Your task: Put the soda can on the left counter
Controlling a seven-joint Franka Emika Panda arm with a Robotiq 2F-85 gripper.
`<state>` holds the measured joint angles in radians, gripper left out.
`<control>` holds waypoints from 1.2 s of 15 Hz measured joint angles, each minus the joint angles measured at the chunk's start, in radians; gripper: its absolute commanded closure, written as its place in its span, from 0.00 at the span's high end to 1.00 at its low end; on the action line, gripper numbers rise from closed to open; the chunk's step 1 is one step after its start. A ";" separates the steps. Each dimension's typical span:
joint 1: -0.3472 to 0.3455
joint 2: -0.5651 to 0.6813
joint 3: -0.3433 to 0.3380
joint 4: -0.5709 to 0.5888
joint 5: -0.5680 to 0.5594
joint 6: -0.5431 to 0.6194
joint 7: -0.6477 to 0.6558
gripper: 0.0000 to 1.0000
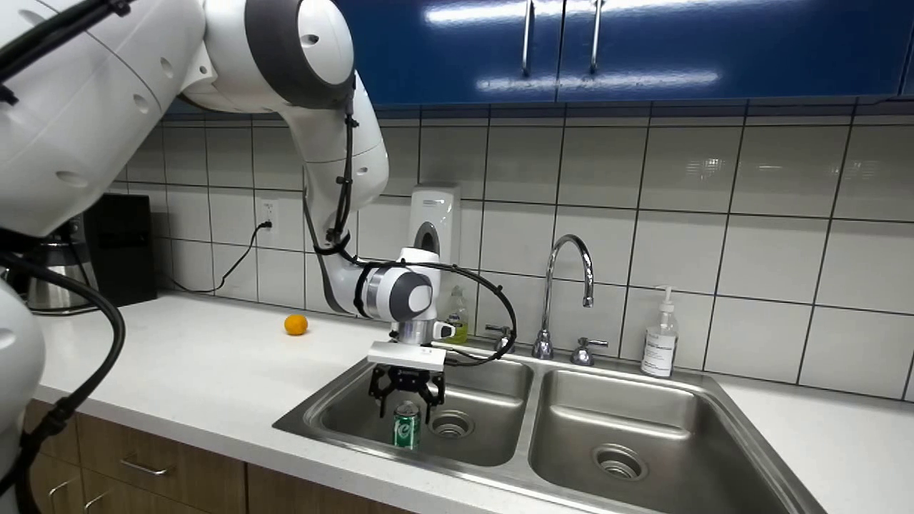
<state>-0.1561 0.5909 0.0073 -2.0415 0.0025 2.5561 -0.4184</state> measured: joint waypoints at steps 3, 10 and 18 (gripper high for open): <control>0.000 0.016 0.000 0.015 -0.002 0.000 0.000 1.00; 0.000 0.040 0.000 0.036 -0.003 0.000 0.000 0.72; -0.004 0.045 -0.001 0.042 -0.004 0.000 0.000 0.38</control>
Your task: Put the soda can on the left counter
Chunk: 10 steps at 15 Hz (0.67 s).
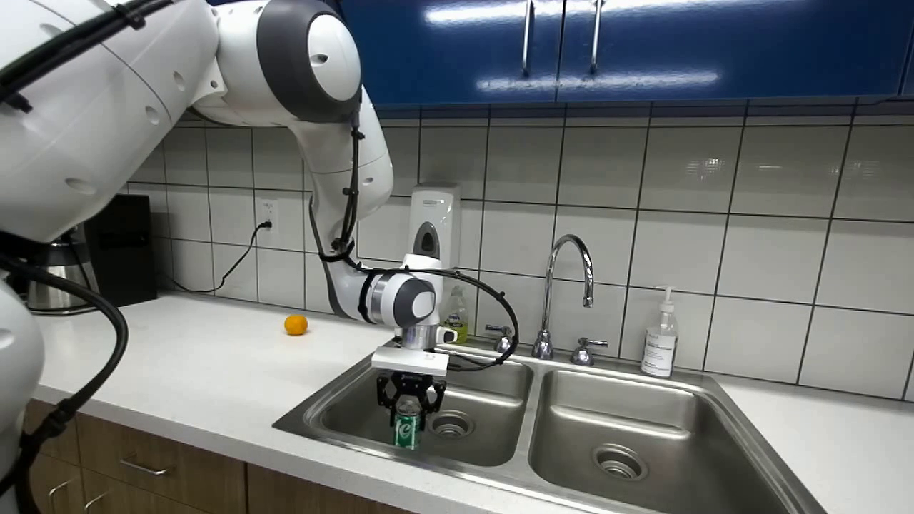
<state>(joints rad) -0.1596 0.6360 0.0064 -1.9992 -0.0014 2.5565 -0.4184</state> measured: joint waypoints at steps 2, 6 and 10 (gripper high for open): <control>0.000 0.000 -0.004 0.003 -0.002 0.000 0.000 0.38; 0.000 -0.032 -0.022 0.012 -0.024 -0.001 0.002 0.38; 0.002 -0.119 -0.033 -0.001 -0.057 -0.020 0.007 0.38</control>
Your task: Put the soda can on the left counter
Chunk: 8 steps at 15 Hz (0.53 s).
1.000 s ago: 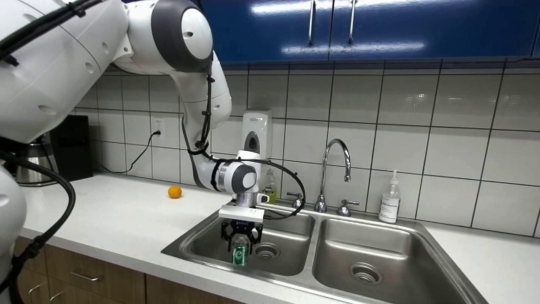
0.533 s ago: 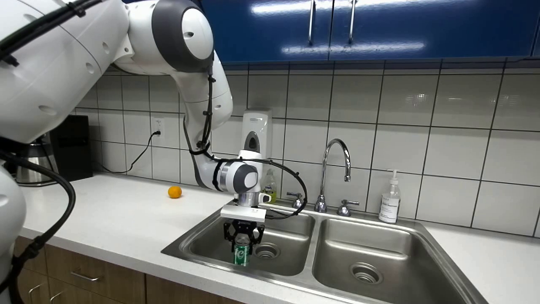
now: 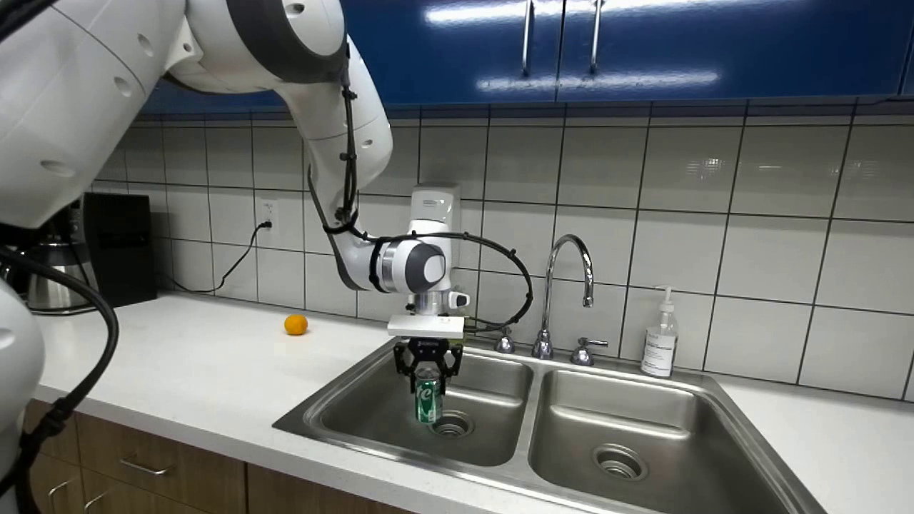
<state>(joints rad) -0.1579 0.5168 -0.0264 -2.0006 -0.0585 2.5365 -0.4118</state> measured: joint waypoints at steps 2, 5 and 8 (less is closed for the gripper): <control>0.004 -0.058 -0.001 -0.024 -0.019 -0.026 0.008 0.38; 0.020 -0.152 -0.001 -0.076 -0.037 -0.087 0.014 0.38; 0.045 -0.250 -0.001 -0.138 -0.063 -0.160 0.019 0.38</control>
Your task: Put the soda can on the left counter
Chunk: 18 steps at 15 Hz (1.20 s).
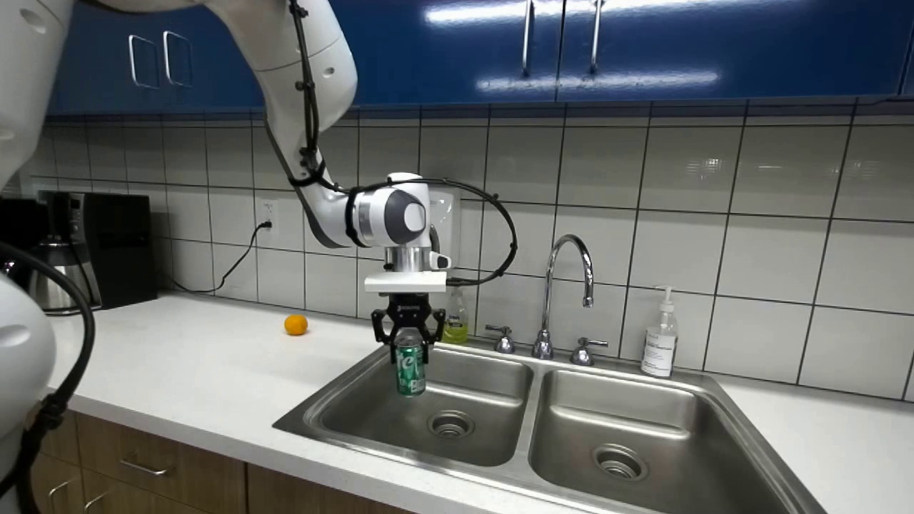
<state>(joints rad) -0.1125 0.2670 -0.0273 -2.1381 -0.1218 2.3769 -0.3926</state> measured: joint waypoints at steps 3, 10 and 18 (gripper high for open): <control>0.033 -0.097 0.002 -0.064 -0.027 -0.061 0.000 0.38; 0.119 -0.280 0.035 -0.211 -0.044 -0.078 -0.018 0.38; 0.230 -0.323 0.104 -0.268 -0.044 -0.077 -0.048 0.38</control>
<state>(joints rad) 0.1178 -0.0556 0.0772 -2.4057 -0.1653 2.3003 -0.4409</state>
